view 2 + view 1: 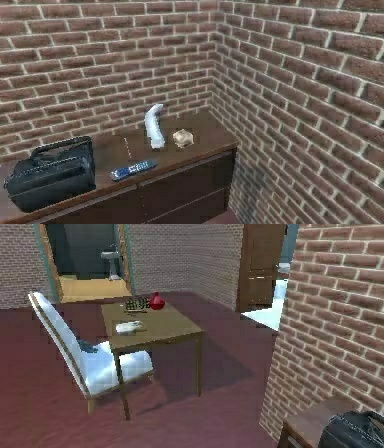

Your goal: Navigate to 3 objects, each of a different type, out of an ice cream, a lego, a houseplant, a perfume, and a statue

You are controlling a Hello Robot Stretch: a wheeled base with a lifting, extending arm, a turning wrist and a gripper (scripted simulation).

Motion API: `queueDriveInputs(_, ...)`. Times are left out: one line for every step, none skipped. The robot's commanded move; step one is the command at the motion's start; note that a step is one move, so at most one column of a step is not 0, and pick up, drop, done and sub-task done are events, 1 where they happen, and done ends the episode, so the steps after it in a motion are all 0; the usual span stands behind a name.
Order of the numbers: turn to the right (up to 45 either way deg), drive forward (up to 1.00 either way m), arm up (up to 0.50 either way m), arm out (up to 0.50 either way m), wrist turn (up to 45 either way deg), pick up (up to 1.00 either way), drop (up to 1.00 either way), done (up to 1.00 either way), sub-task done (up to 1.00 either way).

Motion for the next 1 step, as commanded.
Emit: queueDriveInputs(-45.0,0.0,0.0,0.0,0.0,0.0,0.0,0.0,0.0)
